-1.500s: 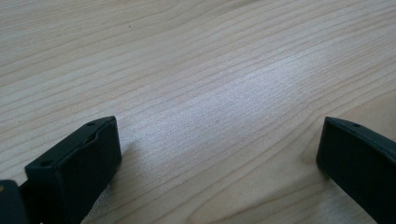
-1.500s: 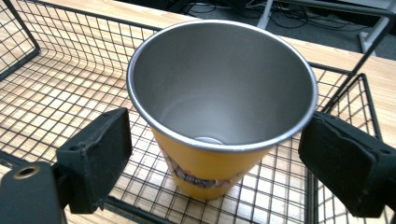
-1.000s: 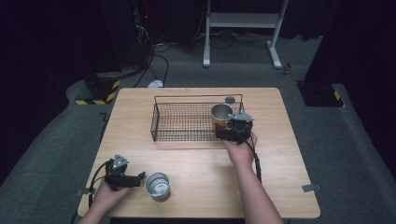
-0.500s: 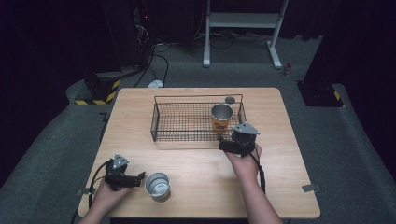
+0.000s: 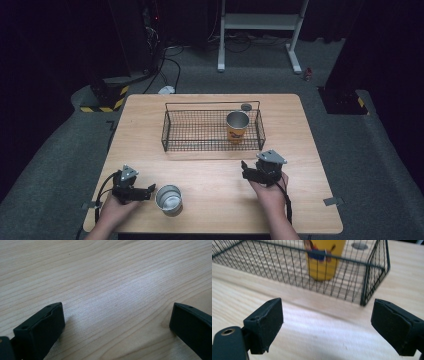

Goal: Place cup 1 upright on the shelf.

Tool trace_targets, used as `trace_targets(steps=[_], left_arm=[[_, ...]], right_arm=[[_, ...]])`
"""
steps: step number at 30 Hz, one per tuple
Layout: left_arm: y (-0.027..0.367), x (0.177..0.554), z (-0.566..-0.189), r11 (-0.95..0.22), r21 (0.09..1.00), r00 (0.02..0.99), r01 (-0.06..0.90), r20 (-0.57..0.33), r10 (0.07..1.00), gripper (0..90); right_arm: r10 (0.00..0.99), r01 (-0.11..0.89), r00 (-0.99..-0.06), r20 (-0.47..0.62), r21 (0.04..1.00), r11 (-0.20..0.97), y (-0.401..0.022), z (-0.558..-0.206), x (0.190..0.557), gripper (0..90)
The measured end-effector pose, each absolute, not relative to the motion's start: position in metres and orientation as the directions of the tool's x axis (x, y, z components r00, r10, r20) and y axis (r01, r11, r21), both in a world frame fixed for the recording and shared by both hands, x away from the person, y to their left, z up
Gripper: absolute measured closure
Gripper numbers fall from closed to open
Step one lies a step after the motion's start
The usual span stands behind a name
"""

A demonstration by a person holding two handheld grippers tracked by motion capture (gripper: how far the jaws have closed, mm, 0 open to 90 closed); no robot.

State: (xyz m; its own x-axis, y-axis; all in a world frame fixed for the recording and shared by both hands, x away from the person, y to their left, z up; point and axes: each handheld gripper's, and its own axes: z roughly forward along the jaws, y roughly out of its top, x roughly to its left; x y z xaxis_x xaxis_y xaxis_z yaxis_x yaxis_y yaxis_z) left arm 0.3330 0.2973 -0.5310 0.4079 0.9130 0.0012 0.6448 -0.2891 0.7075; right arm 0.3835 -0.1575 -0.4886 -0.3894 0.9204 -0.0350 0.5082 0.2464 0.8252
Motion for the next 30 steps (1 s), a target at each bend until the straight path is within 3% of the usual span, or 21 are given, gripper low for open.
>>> trace_targets(steps=[18,30], left_arm=[[0.297,0.333,-0.531,-0.291,0.708,0.408,0.644,0.004,0.913,0.2],[0.300,0.332,-0.530,-0.275,0.706,0.381,0.652,0.008,0.924,0.6]], right_arm=[[0.935,0.645,-0.351,-0.046,0.712,0.277,-0.173,-0.525,0.358,13.4],[0.927,0.654,-0.375,-0.014,0.704,0.275,-0.175,-0.525,0.360,14.2]])
